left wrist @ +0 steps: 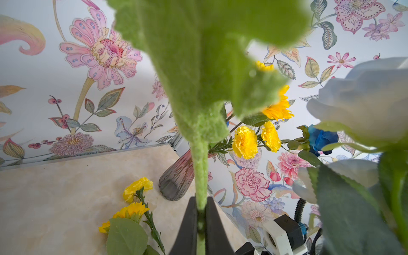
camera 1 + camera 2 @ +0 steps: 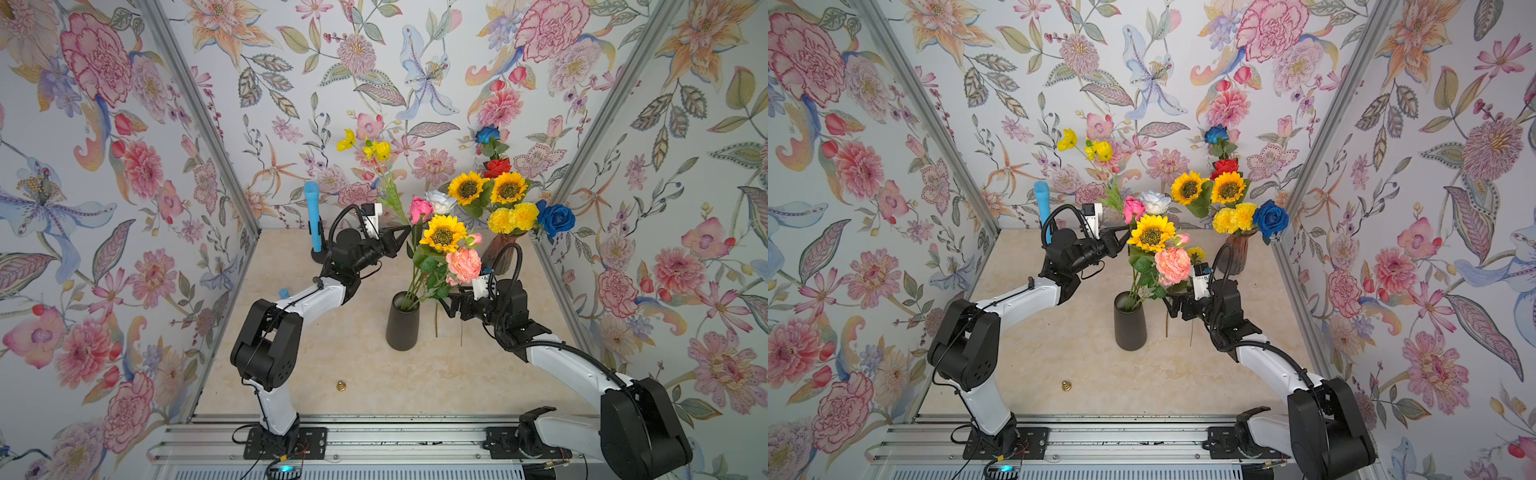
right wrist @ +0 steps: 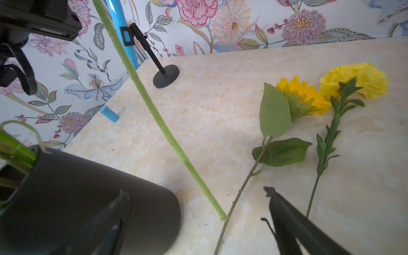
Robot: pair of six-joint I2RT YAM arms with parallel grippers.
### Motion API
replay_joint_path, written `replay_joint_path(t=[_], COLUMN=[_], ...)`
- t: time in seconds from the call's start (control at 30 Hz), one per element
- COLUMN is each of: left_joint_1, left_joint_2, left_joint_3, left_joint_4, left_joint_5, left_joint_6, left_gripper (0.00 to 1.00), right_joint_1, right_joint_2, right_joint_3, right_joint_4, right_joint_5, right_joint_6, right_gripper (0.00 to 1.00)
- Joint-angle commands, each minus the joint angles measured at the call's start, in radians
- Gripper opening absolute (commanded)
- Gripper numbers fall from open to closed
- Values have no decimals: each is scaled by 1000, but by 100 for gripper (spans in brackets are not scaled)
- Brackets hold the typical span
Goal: Pick out yellow flowers from the vase
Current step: Place the flower at the center of the board.
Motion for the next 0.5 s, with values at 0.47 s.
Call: replay_joint_path(t=[0.47], left_joint_1=[-59], left_joint_2=[53], left_joint_3=[51], left_joint_4=[38], left_joint_5=[38], left_joint_6=[-51], left_gripper=[0], right_joint_1=[38], right_joint_2=[131], right_joint_3=[47], right_joint_4=[73], right_joint_5=[6], right_joint_6=[6], right_gripper=[74])
